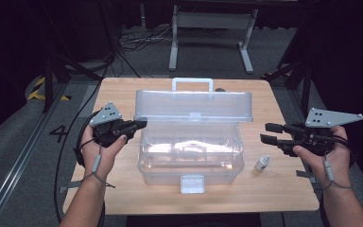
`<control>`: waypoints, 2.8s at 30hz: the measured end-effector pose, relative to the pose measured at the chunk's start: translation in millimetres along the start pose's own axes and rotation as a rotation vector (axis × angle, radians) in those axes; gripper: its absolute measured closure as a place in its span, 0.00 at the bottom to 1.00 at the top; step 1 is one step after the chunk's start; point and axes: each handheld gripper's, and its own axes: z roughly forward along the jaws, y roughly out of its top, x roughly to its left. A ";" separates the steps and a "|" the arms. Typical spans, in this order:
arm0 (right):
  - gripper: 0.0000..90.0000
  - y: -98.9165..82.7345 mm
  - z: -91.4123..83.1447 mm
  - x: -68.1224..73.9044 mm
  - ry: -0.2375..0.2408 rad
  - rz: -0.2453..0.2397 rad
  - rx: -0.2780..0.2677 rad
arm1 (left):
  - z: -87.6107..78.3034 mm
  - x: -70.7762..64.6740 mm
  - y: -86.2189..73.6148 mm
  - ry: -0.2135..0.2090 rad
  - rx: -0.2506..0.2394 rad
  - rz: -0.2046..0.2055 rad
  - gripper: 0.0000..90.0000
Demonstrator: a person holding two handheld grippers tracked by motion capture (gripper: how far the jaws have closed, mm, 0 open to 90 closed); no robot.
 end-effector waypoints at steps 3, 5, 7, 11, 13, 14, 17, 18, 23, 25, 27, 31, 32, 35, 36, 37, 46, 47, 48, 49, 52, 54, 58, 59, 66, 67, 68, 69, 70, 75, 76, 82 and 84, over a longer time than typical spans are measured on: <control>0.55 -2.9 3.9 -2.0 -0.019 0.002 -0.005 | 0.2 0.4 0.3 0.004 -0.005 -0.002 1.00; 0.53 -5.8 8.4 -3.8 -0.058 -0.006 -0.008 | 1.0 0.4 0.8 0.002 -0.007 -0.006 1.00; 0.51 -7.7 12.5 -4.4 -0.095 -0.007 -0.018 | 1.9 0.8 1.3 -0.001 -0.004 -0.005 0.99; 0.49 -10.9 23.5 -2.5 -0.166 0.001 -0.069 | 3.1 1.1 3.1 -0.005 -0.010 0.001 0.99; 0.48 -11.5 29.2 -1.5 -0.187 0.008 -0.078 | 3.2 1.7 3.7 -0.006 -0.008 0.001 0.99; 0.48 -11.6 32.1 -1.7 -0.195 0.007 -0.076 | 3.1 2.4 3.9 -0.008 -0.010 0.000 0.99; 0.48 -12.2 41.7 -2.2 -0.205 0.015 -0.078 | 3.7 3.2 4.8 -0.009 -0.014 0.001 0.99; 0.48 -12.2 44.3 -1.7 -0.214 0.028 -0.070 | 3.7 3.5 5.3 -0.010 -0.014 0.004 0.99; 0.48 -10.9 55.5 -0.9 -0.264 0.014 -0.102 | 4.2 4.3 7.0 -0.012 -0.018 0.005 0.99; 0.48 -9.1 59.5 -0.6 -0.271 0.013 -0.117 | 4.2 4.6 7.7 -0.014 -0.019 0.006 0.99; 0.48 -6.8 63.4 -0.3 -0.283 0.008 -0.126 | 4.4 5.1 8.5 -0.014 -0.020 0.010 0.99; 0.48 -3.5 70.4 -1.7 -0.294 0.005 -0.135 | 5.3 6.6 9.7 -0.012 -0.030 0.011 0.99; 0.48 -2.7 71.9 -2.3 -0.300 0.006 -0.139 | 5.3 6.6 9.7 -0.012 -0.030 0.011 0.99; 0.48 -1.7 73.9 -3.2 -0.318 0.000 -0.148 | 6.4 7.1 11.0 -0.009 -0.035 0.013 0.99; 0.48 -1.4 75.0 -3.9 -0.328 -0.002 -0.150 | 6.5 7.4 11.3 -0.009 -0.035 0.015 0.99; 0.48 -1.1 75.7 -4.6 -0.332 0.001 -0.154 | 6.6 7.6 11.5 -0.010 -0.036 0.013 0.99; 0.50 3.1 81.1 -7.5 -0.367 0.004 -0.188 | 8.1 10.0 13.5 -0.005 -0.048 0.010 0.99; 0.51 3.6 81.3 -7.8 -0.369 0.004 -0.190 | 8.8 10.2 14.1 -0.002 -0.054 0.009 0.99; 0.51 4.3 81.4 -8.1 -0.371 0.005 -0.194 | 9.2 10.1 14.5 0.002 -0.054 0.010 0.99; 0.52 5.2 81.4 -8.4 -0.376 0.003 -0.198 | 9.5 9.9 15.0 0.007 -0.053 0.013 0.99; 0.54 7.4 81.9 -9.1 -0.374 0.005 -0.196 | 9.8 10.3 15.4 0.008 -0.055 0.014 0.99; 0.55 8.4 82.9 -9.3 -0.377 0.004 -0.197 | 9.8 11.1 15.6 0.006 -0.058 0.011 0.99; 0.60 9.3 83.3 -9.5 -0.393 -0.006 -0.195 | 10.3 11.2 16.2 0.007 -0.057 0.011 0.99; 0.60 9.3 83.3 -9.5 -0.393 -0.006 -0.195 | 10.3 11.2 16.2 0.007 -0.057 0.011 0.99; 0.67 10.4 83.8 -10.2 -0.427 -0.023 -0.181 | 10.6 11.2 16.6 0.004 -0.057 0.013 0.98; 0.67 10.6 83.9 -10.1 -0.428 -0.024 -0.180 | 10.5 11.3 16.6 0.003 -0.057 0.013 0.98; 0.67 10.9 83.7 -10.1 -0.428 -0.024 -0.179 | 10.6 11.3 16.6 0.001 -0.058 0.012 0.98; 0.67 11.0 83.7 -10.2 -0.428 -0.022 -0.178 | 10.6 11.3 16.5 0.001 -0.058 0.012 0.98; 0.67 10.9 83.9 -10.2 -0.429 -0.021 -0.181 | 10.6 11.1 16.5 0.000 -0.059 0.011 0.98; 0.69 11.0 84.4 -9.2 -0.448 -0.027 -0.182 | 10.5 10.5 16.1 -0.002 -0.051 0.012 0.96; 0.70 11.4 84.5 -8.8 -0.455 -0.034 -0.177 | 10.5 10.6 16.0 -0.005 -0.048 0.010 0.94; 0.72 13.4 84.0 -10.4 -0.452 -0.033 -0.151 | 11.5 9.5 15.6 -0.023 -0.028 -0.011 0.81; 0.72 13.9 84.0 -10.8 -0.451 -0.032 -0.149 | 10.7 8.9 15.3 -0.016 -0.018 -0.008 0.80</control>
